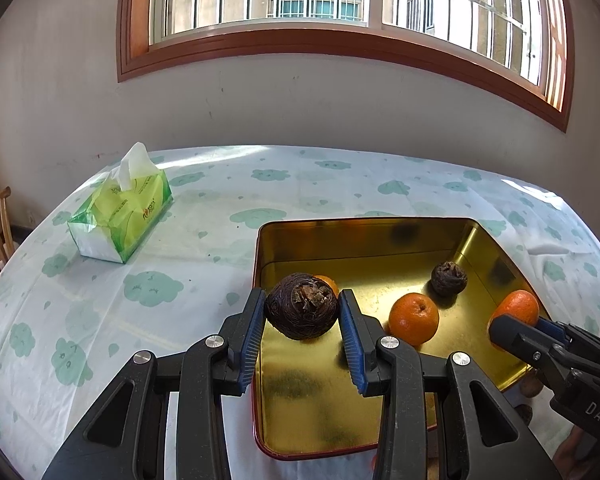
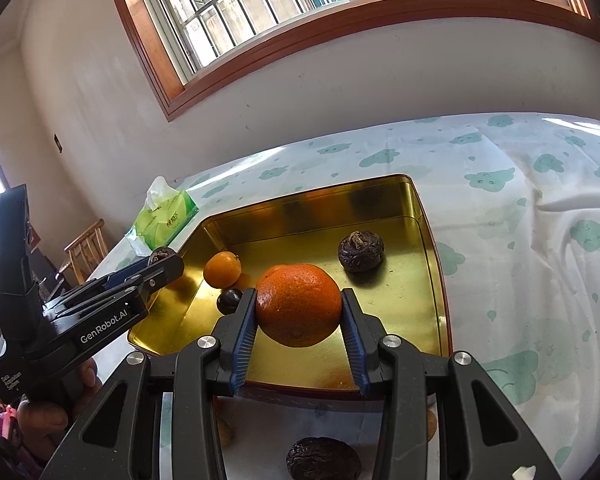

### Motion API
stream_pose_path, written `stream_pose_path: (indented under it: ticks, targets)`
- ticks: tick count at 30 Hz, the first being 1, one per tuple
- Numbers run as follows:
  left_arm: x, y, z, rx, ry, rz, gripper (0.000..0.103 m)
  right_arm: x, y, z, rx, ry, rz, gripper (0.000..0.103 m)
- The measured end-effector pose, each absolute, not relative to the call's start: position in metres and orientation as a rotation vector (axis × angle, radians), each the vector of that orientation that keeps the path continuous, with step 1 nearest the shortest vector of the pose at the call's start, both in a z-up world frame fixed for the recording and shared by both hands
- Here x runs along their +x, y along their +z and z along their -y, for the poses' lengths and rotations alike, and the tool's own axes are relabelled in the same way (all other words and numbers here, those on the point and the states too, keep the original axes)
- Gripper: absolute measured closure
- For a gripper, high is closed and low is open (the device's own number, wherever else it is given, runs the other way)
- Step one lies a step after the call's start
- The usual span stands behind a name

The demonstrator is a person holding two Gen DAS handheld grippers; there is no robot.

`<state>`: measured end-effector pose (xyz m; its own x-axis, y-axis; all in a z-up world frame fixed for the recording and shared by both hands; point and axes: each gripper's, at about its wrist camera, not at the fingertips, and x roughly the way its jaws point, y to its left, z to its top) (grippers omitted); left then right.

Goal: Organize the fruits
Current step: 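Lower the dried fruit and mandarin toward the tin floor with both grippers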

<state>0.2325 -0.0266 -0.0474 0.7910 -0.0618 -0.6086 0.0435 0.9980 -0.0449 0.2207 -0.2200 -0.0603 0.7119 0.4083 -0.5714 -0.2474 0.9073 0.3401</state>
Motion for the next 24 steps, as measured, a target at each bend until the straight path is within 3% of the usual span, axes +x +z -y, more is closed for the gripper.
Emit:
stream_pose_path:
  ticks: [24]
  targets:
    - [0.2385, -0.0497, 0.0234, -0.037, -0.057, -0.668, 0.065, 0.2293, -0.0527, 0.2134, 0.198, 0.375, -0.68, 0.066]
